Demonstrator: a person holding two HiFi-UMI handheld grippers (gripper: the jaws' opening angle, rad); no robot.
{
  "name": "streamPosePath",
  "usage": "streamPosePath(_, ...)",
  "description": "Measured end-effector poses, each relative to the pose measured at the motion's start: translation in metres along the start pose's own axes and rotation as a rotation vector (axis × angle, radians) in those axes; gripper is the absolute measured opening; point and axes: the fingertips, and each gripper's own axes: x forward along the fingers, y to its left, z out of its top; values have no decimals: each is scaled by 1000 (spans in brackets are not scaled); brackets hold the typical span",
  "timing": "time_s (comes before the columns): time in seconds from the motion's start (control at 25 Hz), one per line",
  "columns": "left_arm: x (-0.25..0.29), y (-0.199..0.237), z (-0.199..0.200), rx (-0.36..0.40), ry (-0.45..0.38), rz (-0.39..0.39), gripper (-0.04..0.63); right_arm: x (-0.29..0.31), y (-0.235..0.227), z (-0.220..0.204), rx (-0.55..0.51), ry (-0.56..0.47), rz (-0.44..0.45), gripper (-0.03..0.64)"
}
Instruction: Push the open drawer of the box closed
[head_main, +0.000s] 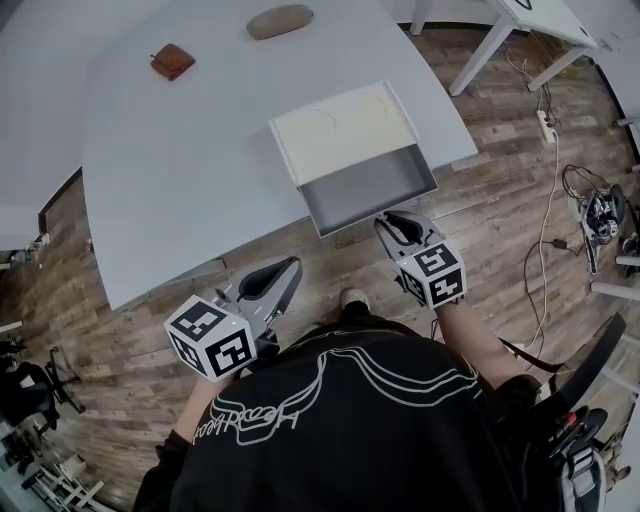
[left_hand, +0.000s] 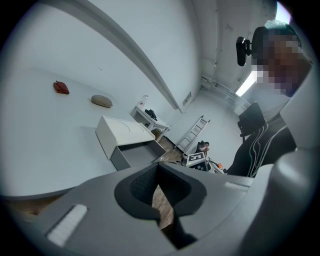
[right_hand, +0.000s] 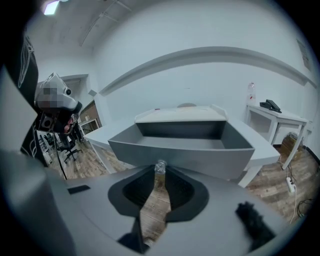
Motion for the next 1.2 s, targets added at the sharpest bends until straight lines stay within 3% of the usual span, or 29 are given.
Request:
streamPosePath(0.64,-18,16,4,-34,-37,73,6,52,-28,43,32,0,-35,74)
streamPosePath(1.2,-47,29,-5,-67,-58,97,6,72,-37,57,9,42,-78,74)
